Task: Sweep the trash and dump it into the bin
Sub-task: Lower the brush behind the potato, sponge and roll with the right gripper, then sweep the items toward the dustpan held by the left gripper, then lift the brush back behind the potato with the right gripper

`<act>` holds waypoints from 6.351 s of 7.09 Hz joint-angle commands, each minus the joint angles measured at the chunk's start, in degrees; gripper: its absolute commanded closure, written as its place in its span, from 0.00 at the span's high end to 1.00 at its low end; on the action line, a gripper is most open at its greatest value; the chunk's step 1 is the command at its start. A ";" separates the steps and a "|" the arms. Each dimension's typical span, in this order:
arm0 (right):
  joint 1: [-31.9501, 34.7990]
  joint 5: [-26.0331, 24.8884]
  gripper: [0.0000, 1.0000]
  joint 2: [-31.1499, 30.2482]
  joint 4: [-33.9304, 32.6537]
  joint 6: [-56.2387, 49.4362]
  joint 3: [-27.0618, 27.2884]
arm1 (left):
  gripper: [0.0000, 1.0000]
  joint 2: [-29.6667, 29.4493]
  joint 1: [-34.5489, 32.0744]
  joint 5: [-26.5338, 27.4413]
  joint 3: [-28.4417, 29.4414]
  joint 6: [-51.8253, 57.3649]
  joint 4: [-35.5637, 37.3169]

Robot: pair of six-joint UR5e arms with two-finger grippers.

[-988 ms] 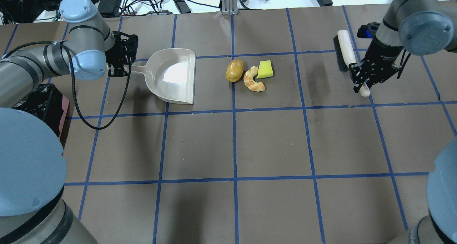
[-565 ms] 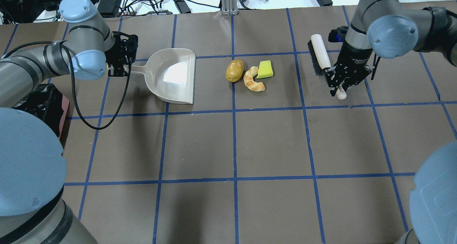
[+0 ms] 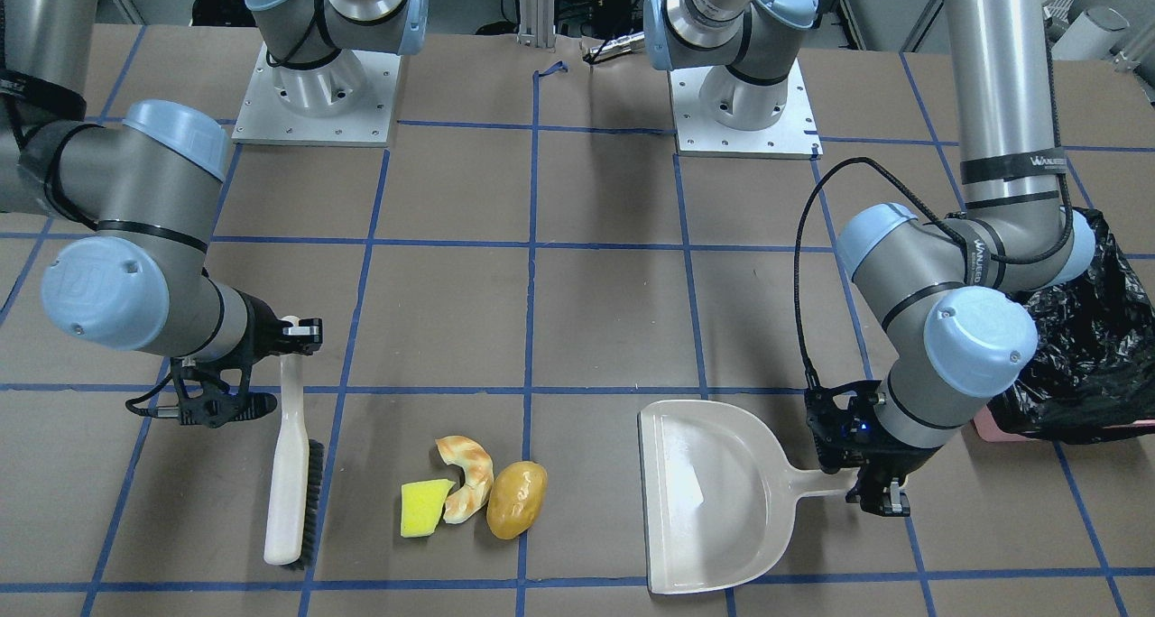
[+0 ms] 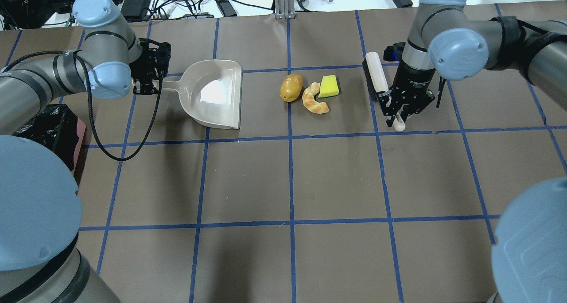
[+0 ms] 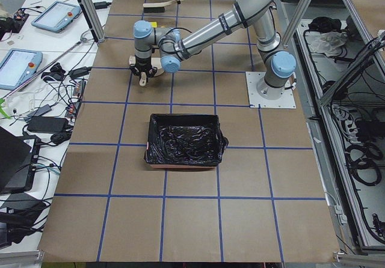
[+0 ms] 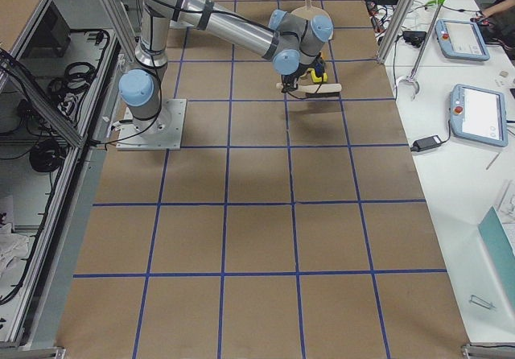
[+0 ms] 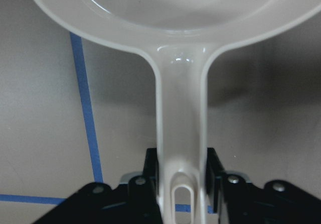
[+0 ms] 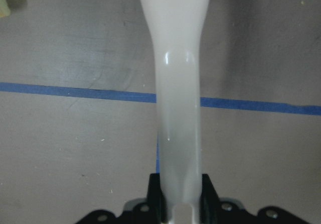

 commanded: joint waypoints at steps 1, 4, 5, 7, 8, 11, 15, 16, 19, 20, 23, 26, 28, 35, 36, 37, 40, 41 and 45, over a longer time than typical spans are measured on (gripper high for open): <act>2.24 0.29 0.00 0.13 -0.02 5.37 0.27 | 0.23 -0.13 -0.04 -0.02 0.00 -0.10 0.00; 3.30 1.87 0.00 0.21 -0.10 8.88 0.36 | 0.23 -0.04 -0.13 0.07 0.00 -0.18 0.00; 4.00 1.96 0.00 0.47 -0.19 9.42 0.36 | 0.23 0.05 -0.13 0.15 0.00 -0.19 0.00; 6.63 2.05 0.00 0.83 -0.72 13.10 0.36 | 0.23 -0.13 -0.30 0.16 0.00 -0.27 0.00; 7.51 2.14 0.00 1.09 -0.89 13.73 0.36 | 0.23 -0.13 -0.30 0.16 0.00 -0.27 0.00; 9.97 5.13 0.00 1.97 -2.82 18.12 0.27 | 0.23 -0.13 -0.39 0.16 0.00 -0.36 0.00; 14.72 6.96 0.00 2.32 -6.25 26.46 -0.43 | 0.23 -0.22 -0.39 0.16 0.00 -0.36 0.00; 15.95 7.15 0.00 2.41 -7.47 28.65 -0.43 | 0.23 -0.13 -0.39 0.24 0.00 -0.36 0.00; 18.84 13.19 0.00 5.03 -7.57 35.13 -4.27 | 0.23 -0.13 -0.48 0.16 0.00 -0.27 0.00; 21.03 13.30 0.00 6.70 -7.66 37.44 -6.47 | 0.23 -0.13 -0.57 0.24 0.00 -0.27 0.00; 23.42 13.65 0.00 7.60 -8.10 43.15 -8.43 | 0.23 -0.22 -0.57 0.24 0.00 -0.27 0.00; 27.37 16.02 0.00 9.69 -9.76 49.48 -11.75 | 0.23 -0.13 -0.57 0.24 0.00 -0.27 0.00; 30.19 17.60 0.00 11.55 -12.23 54.67 -13.60 | 0.23 -0.13 -0.65 0.24 0.00 -0.36 0.00; 34.68 25.84 0.00 15.68 -18.56 67.24 -19.14 | 0.23 0.13 -2.15 0.77 0.26 -0.45 -0.09; 34.94 26.91 0.00 15.77 -18.56 68.82 -20.54 | 0.23 0.31 -2.15 0.77 0.53 -0.36 -0.35; 35.12 26.31 0.00 15.68 -17.95 68.23 -20.56 | 0.23 0.22 -2.06 0.77 0.88 -0.36 -0.62; 33.98 19.93 0.00 11.74 -6.48 63.43 -20.38 | 0.23 -0.22 -1.36 0.60 1.41 0.16 -0.71; 32.67 17.72 0.00 9.73 -2.60 59.48 -20.12 | 0.23 -0.48 -1.18 0.51 1.41 0.08 -0.62; 29.32 10.42 0.00 7.59 3.69 42.35 -19.94 | 0.23 -1.18 -1.18 0.59 1.32 -0.19 -0.53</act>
